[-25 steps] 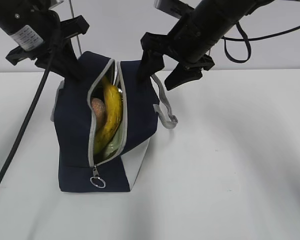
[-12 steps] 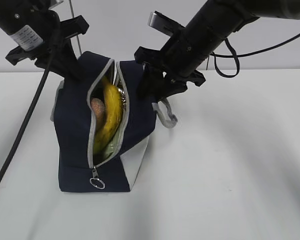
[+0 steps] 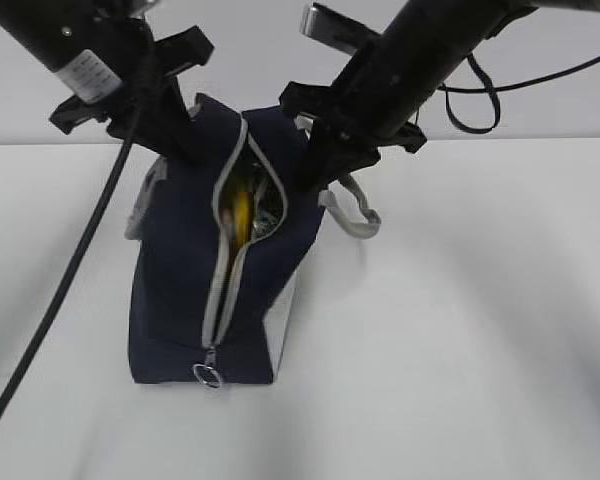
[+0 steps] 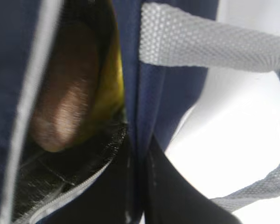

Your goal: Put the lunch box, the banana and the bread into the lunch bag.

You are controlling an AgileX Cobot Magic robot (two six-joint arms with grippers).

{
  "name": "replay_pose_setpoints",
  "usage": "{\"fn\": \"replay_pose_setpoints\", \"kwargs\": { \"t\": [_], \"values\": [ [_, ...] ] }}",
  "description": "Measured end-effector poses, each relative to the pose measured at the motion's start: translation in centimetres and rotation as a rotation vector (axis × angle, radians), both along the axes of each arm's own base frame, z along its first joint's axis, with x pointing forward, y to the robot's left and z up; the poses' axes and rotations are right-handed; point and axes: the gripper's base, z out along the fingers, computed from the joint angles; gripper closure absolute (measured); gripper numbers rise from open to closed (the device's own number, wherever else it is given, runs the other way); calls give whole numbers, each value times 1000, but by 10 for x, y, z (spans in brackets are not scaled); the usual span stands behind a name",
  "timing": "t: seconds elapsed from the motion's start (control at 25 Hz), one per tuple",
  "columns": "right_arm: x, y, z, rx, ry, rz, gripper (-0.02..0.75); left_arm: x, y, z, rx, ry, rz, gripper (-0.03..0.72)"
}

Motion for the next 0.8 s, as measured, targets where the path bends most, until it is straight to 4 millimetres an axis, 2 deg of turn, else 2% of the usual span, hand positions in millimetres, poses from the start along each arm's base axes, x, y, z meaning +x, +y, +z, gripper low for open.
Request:
{"fn": "replay_pose_setpoints", "kwargs": {
  "t": [0.2, 0.36, 0.48, 0.8],
  "values": [
    [-16, -19, 37, -41, -57, 20, 736, -14, -41, 8, -26, -47, -98, 690],
    [-24, -37, 56, -78, -80, 11, 736, -19, -62, 20, -53, -116, -133, 690],
    [-24, -47, 62, -85, -94, -10, 736, -15, -66, 20, -67, -145, -123, 690],
    [-22, -51, 61, -121, -115, -31, 736, 6, -75, 6, -78, -169, -94, 690]
  ]
}}
